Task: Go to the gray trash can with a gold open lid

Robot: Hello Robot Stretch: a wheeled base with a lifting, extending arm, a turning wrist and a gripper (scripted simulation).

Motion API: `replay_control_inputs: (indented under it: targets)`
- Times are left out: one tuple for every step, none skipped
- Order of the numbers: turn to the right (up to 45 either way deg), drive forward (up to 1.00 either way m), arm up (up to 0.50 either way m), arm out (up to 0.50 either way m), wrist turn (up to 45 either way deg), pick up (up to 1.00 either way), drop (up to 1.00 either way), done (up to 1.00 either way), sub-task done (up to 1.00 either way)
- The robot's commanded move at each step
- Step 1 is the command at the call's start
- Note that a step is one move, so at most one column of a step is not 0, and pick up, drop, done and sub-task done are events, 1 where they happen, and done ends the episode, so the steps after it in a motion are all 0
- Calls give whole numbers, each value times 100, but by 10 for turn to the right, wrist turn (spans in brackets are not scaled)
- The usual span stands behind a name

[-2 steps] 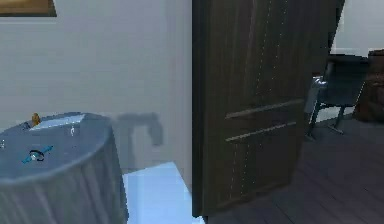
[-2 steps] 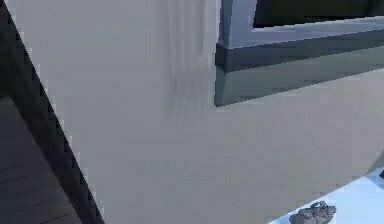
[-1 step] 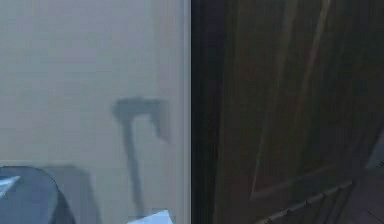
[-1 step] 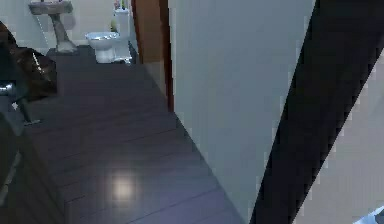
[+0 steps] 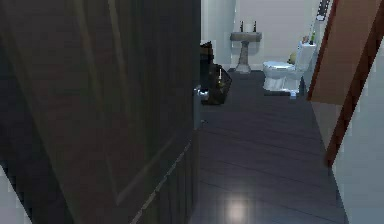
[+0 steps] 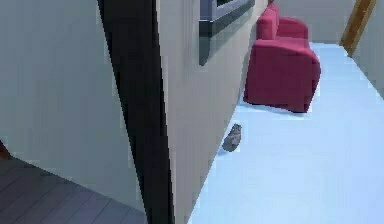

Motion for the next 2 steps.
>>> replay_control_inputs:
  targets:
    - [210,0,0,0,0,0,0,0,0]
    - [0,100,0,0,0,0,0,0,0]
